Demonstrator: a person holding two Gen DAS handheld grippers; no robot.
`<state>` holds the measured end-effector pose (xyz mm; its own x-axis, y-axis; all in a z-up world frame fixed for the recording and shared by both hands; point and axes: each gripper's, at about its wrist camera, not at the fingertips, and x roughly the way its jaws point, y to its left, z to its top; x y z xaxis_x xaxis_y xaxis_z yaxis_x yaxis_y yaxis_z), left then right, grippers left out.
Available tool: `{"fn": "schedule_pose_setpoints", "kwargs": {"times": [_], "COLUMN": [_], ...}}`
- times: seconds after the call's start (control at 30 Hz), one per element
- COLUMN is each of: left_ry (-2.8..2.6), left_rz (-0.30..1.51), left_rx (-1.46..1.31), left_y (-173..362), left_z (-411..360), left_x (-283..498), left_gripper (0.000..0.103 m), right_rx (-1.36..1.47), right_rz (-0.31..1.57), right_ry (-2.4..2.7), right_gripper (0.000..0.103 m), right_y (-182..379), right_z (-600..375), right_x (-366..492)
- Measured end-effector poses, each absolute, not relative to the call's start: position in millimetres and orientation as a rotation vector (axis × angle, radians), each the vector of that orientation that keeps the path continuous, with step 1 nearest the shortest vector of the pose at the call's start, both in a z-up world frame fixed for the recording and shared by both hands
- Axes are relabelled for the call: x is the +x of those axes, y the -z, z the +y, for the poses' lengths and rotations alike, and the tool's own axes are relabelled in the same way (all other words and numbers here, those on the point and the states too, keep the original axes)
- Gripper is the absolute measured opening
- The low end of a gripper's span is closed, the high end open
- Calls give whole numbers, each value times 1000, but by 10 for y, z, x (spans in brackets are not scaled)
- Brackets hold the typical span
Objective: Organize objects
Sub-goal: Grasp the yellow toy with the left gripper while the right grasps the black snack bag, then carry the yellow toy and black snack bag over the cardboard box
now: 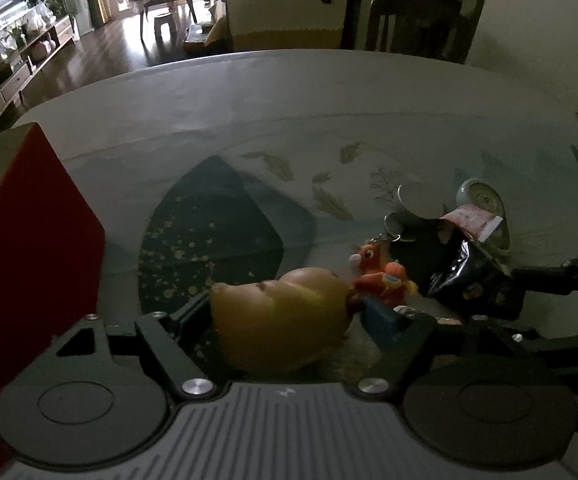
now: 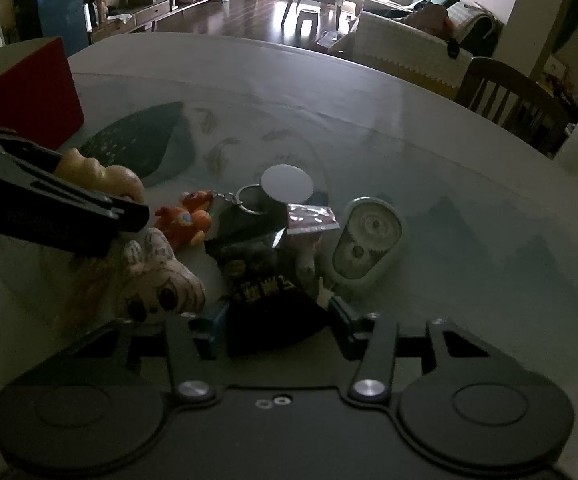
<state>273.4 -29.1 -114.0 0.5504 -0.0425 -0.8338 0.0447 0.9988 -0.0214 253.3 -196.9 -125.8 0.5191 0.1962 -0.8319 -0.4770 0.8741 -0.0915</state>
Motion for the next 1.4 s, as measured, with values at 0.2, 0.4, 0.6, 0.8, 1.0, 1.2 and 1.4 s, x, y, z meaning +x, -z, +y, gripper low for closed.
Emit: {"fn": "schedule_pose_setpoints", "kwargs": {"times": [0.2,0.4,0.6,0.8,1.0,1.2,1.4], "left_ry": [67,73,104,150,182,203,200], "left_rz": [982,994,965,950,937,905,884], "left_rx": [-33,-67,-97,-79,-108,-141,-158], "left_y": [1070,963,766,544,362,213,120], "left_z": [-253,-218,-189,-192,-76,112,393], "left_x": [2655,2485,2229,1964,1714,1469,1278], "left_gripper": [77,76,76,76,76,76,76], "right_rx": [-309,-267,-215,-173,-132,-96,-85], "right_rz": [947,945,939,937,929,925,925], "right_ry": [-413,-426,-421,-426,-442,-466,-496], "right_gripper": [48,48,48,48,48,48,48], "right_y": [1212,1095,915,694,480,289,161], "right_z": [-2037,-2123,-2226,-2276,-2207,-2001,-1658], "right_x": [2426,2250,2047,1827,1633,1473,1329]}}
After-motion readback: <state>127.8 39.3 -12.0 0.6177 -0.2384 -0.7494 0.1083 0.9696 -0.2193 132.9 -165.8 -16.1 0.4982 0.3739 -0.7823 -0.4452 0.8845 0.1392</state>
